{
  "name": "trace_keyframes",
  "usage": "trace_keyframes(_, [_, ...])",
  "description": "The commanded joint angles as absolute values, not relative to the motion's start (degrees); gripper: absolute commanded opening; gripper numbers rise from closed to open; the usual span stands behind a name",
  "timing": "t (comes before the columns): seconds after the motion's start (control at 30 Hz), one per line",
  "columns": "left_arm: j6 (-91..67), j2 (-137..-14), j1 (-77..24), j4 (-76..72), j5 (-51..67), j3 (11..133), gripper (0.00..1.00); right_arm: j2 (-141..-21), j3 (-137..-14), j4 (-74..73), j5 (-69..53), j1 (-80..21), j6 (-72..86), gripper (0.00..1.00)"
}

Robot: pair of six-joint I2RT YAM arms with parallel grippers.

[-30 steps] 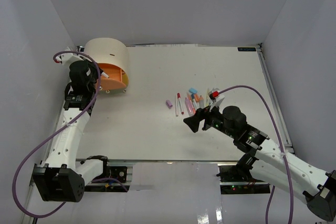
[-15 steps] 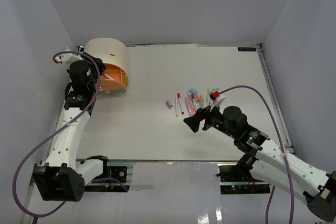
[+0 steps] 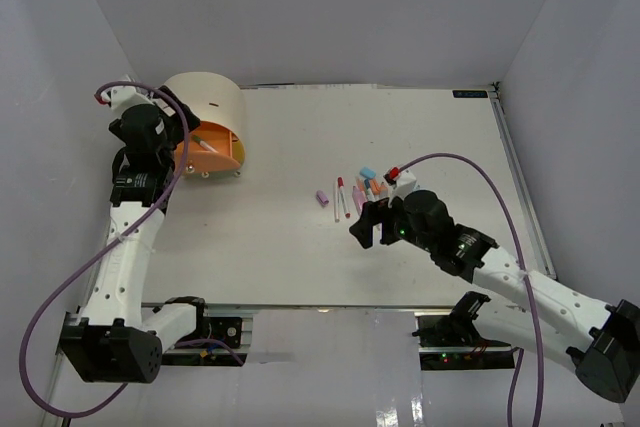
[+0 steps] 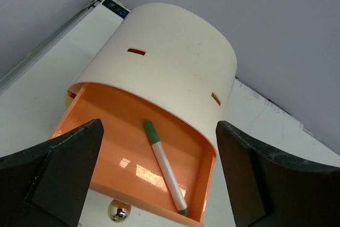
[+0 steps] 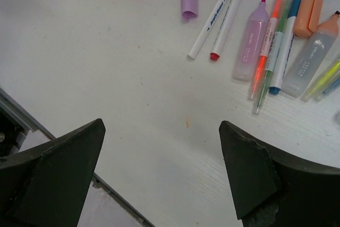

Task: Sort the stationery into containers
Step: Place the pen in the storage box, then pick up the pen from the center of the board.

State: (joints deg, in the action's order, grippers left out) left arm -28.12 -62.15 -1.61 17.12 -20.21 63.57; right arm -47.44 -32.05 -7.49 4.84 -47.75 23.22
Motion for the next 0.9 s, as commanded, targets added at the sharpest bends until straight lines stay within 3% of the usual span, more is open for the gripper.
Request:
trace_keyframes(0.0, [-20.93, -59.78, -1.32, 23.10, -16.72, 68.64, 0.98, -54.02, -38.57, -12.64, 8.00, -48.08, 22.24, 0.95])
trace_keyframes(0.2, [-15.74, -54.06, -1.32, 30.93, -9.68, 68.21, 0.98, -67.47, -46.47, -15.82, 13.17, -49.04, 22.33, 1.00])
trace_keyframes(0.53, [-16.35, -36.92, -3.68, 37.25, -0.44, 56.43, 0.98, -85.84, -58.87, -17.75, 21.70, -49.04, 20.30, 0.69])
trace_keyframes(0.87, [-16.00, -33.31, -6.15, 39.90, -0.44, 55.02, 0.98, -98.51, -68.28, -20.13, 22.59, -47.90, 20.83, 0.56])
